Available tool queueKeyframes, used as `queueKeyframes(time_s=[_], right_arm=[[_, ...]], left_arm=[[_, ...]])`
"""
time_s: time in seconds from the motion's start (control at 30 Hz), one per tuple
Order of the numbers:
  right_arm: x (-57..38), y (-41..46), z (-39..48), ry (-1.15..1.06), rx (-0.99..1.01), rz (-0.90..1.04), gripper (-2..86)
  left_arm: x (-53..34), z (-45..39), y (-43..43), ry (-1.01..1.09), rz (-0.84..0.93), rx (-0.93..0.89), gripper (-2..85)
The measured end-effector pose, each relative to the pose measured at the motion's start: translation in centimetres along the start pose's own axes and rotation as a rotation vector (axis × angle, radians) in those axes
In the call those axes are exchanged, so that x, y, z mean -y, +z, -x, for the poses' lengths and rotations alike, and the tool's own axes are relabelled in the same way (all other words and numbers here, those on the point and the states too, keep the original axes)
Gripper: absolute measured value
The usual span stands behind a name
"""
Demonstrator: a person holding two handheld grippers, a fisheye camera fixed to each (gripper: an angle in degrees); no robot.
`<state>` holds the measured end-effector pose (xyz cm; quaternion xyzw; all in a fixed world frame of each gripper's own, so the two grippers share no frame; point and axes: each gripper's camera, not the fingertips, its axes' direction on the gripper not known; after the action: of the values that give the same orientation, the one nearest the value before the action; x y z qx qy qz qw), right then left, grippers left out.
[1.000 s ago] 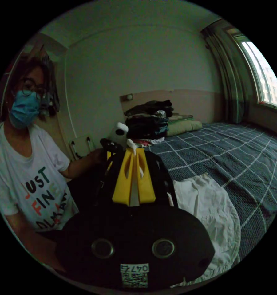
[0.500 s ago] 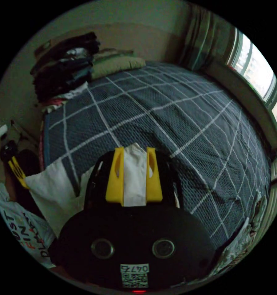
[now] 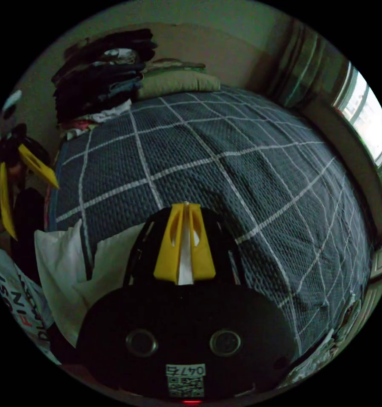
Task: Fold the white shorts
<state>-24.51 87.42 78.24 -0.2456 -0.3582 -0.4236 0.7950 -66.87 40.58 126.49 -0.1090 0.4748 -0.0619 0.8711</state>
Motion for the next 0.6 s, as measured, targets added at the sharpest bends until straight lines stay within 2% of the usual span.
queueKeyframes(time_s=[0.1, 0.13, 0.2, 0.27, 0.47, 0.53, 0.6], right_arm=[[-0.9, -2.7, -0.6, 0.008, -0.041, -0.069, 0.4], [-1.1, -3.3, -0.7, 0.004, -0.054, -0.083, 0.4], [-1.7, -5.6, -1.2, -0.003, -0.094, -0.15, 0.4], [-2.0, -7.0, -1.7, 0.004, -0.106, -0.205, 0.4], [-2.2, -8.0, -3.0, -0.007, -0.217, -0.36, 0.3], [-2.2, -7.0, -4.0, 0.022, -0.213, -0.37, 0.4], [-2.1, -4.5, -5.6, 0.074, -0.176, -0.3, 0.8]], left_arm=[[3.4, 0.6, 4.9, 0.035, 0.156, 0.102, 10.1], [4.0, 0.7, 6.2, 0.06, 0.189, 0.074, 5.2], [4.5, 0.8, 7.4, 0.079, 0.223, 0.017, 0.9], [4.9, 0.7, 7.5, 0.096, 0.221, 0.032, -0.1], [4.7, -0.6, 3.0, 0.022, 0.046, 0.274, -0.8], [4.9, -1.5, 2.2, 0.008, 0.007, 0.409, -0.7], [5.5, -1.4, 2.8, -0.002, 0.034, 0.491, -0.5]])
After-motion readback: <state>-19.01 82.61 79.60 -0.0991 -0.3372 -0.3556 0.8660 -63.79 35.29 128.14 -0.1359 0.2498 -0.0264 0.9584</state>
